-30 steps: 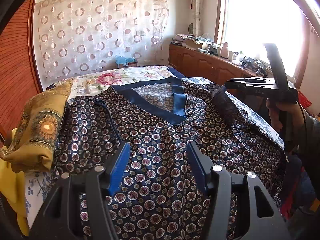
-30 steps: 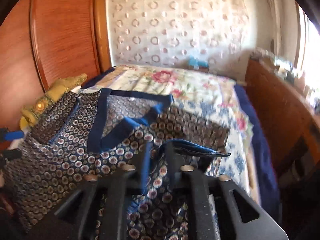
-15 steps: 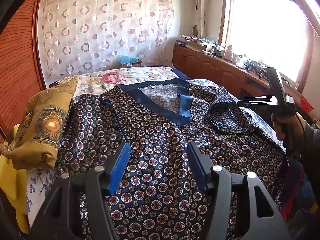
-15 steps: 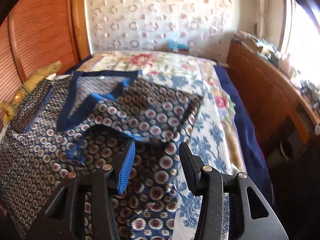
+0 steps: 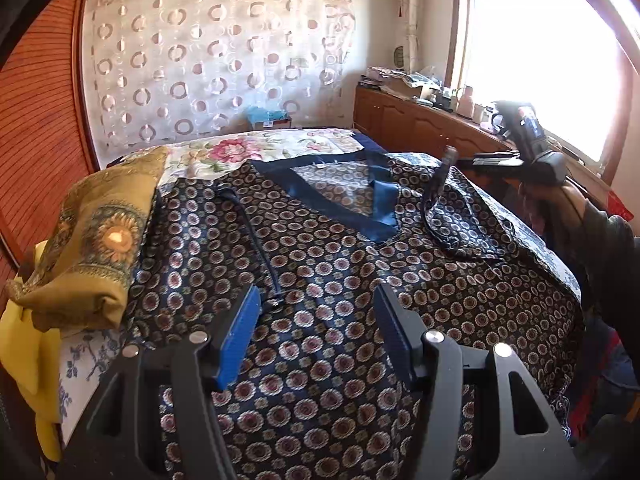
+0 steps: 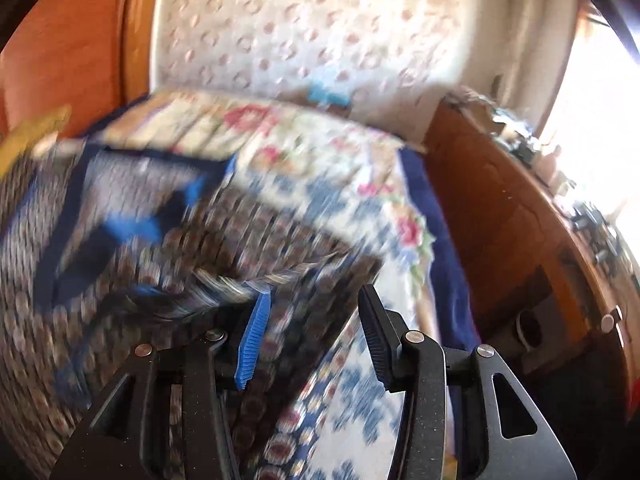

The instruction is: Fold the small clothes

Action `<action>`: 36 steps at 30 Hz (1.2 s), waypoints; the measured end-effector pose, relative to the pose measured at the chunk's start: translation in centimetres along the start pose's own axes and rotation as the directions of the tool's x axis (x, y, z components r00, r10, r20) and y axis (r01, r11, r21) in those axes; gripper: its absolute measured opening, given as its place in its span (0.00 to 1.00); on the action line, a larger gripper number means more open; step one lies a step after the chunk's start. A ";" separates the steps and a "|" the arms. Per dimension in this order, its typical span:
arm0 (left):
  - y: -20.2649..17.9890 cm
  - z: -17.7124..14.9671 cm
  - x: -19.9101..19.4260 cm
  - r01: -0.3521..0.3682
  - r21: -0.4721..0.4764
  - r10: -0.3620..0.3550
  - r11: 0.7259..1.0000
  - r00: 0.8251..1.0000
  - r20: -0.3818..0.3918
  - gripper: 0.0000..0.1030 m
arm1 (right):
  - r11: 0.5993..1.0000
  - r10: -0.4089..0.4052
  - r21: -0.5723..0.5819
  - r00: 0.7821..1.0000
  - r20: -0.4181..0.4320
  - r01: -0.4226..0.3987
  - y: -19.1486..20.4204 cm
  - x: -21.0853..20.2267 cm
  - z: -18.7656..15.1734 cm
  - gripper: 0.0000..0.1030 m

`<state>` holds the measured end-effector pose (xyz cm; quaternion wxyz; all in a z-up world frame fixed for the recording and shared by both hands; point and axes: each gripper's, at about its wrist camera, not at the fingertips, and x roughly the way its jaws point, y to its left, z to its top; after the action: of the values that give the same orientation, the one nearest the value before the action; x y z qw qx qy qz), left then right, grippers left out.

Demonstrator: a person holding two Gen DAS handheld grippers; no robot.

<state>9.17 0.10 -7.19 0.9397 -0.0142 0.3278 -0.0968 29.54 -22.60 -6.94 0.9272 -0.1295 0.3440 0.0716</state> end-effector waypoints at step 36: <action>7.0 3.7 2.4 -0.128 0.012 0.129 0.992 0.991 -0.029 0.56 | 0.996 0.071 0.068 0.985 -0.154 -0.061 -4.6 4.4 -2.7 0.41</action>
<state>14.50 6.40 -6.38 0.9391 0.0132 0.3413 -0.0380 32.24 -27.55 -10.90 0.8981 -0.0938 0.4220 0.0811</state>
